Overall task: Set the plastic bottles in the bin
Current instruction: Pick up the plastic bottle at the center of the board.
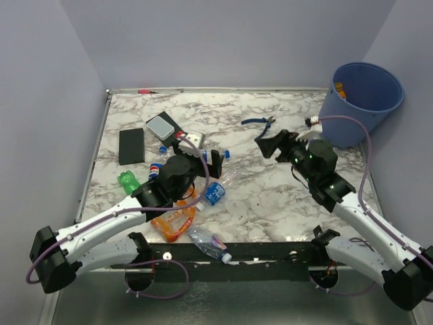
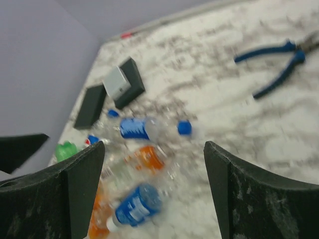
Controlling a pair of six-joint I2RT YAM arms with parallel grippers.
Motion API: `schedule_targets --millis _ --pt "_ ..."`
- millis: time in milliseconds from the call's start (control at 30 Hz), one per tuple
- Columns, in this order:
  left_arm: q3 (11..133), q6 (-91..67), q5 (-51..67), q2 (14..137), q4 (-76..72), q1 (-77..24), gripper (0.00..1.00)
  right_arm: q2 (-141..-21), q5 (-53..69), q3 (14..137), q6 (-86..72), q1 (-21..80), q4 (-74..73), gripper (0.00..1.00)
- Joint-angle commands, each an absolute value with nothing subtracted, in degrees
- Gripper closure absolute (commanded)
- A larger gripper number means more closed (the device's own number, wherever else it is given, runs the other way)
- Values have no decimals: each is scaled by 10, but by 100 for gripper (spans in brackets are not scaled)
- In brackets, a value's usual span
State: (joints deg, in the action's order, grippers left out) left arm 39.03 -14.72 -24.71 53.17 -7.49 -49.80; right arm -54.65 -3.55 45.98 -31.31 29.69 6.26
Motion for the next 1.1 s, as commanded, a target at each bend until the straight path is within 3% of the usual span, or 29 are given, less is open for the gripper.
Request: schedule_targets --millis 0,200,400,833,1067 --pt "477 -70 -274 600 110 -588 1 -428 -66 348 -372 300 6 16" --pt "530 -49 -191 706 221 -636 1 -286 -129 268 -412 300 -126 14" --pt "584 -22 -184 828 271 -628 1 -180 -141 255 -445 300 -190 14" --pt "686 -19 -178 1000 273 -589 11 -154 -131 325 -432 300 -252 14" --pt "707 -16 -185 1055 276 -583 22 -138 -127 342 -440 300 -268 14"
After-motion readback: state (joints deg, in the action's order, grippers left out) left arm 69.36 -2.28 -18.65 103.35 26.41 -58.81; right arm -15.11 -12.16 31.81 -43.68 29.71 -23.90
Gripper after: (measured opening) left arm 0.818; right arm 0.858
